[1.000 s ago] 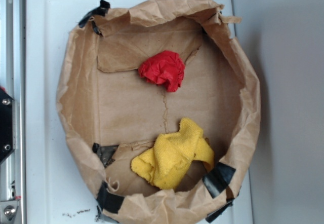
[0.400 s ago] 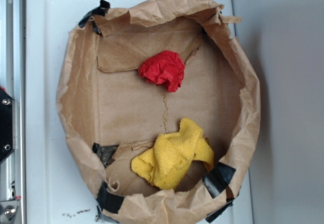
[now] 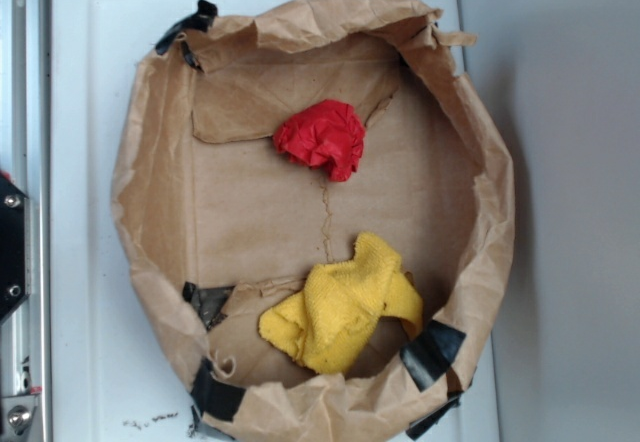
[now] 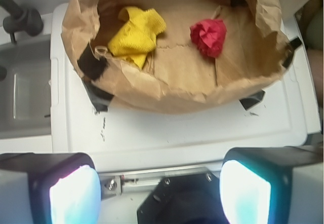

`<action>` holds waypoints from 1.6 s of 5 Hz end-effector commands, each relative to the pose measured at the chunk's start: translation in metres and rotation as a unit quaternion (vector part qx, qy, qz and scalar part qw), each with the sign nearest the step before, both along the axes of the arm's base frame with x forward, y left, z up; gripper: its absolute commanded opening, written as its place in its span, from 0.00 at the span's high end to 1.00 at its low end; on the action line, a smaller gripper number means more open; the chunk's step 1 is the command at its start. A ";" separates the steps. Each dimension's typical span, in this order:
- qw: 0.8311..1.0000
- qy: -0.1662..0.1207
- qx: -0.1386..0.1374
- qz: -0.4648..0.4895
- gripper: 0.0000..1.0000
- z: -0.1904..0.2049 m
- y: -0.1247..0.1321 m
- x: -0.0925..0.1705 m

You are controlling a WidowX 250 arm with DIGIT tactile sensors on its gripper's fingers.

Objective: Grab the red paper.

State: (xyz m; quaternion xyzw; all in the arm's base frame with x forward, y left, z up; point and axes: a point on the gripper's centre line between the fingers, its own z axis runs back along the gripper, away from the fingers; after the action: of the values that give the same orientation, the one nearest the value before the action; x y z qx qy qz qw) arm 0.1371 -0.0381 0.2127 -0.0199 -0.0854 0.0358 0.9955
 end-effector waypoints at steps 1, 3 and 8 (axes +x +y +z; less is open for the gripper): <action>0.999 0.004 -0.010 0.037 0.00 -0.007 0.020 0.069; 0.982 0.011 -0.018 0.188 0.00 -0.027 0.035 0.113; 0.949 -0.027 -0.016 0.314 0.00 -0.073 0.053 0.128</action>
State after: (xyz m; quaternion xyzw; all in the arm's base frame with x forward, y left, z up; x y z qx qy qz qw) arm 0.2652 0.0047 0.1288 -0.0032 -0.0942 0.3344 0.9377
